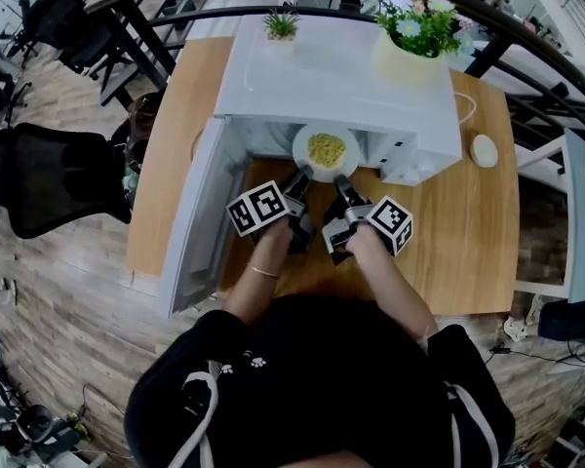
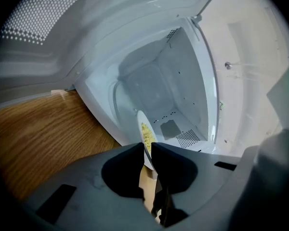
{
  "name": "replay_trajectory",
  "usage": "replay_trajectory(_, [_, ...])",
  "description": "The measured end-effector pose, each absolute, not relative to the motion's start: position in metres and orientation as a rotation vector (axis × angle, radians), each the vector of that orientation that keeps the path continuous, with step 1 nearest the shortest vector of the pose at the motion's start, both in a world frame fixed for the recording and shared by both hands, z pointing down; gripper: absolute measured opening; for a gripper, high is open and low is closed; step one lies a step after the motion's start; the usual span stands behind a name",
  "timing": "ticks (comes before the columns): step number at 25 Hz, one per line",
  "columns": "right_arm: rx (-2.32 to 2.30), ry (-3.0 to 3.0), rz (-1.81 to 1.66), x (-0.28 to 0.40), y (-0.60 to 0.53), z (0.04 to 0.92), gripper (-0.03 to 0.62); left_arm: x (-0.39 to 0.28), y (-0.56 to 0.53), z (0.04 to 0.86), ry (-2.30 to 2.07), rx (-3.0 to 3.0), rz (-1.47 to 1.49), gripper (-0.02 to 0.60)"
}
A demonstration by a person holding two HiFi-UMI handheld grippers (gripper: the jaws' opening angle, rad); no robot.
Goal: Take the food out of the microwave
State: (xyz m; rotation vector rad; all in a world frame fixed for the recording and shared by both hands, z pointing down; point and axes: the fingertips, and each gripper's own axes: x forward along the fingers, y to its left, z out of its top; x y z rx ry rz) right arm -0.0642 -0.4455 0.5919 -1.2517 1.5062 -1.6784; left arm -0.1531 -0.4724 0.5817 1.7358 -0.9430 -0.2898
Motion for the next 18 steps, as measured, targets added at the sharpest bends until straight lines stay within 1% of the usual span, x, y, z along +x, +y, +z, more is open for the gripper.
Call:
replay_trajectory(10, [-1.162,1.592,-1.672,-0.059,-0.42,0.558,0.021,-0.149,-0.438,0.547,-0.958,1.763,-0.373,0.052])
replay_trajectory(18, [-1.126,1.663,-1.67,-0.051,-0.391,0.546,0.023,-0.142,-0.399,0.536,-0.981,1.738,-0.416,0.049])
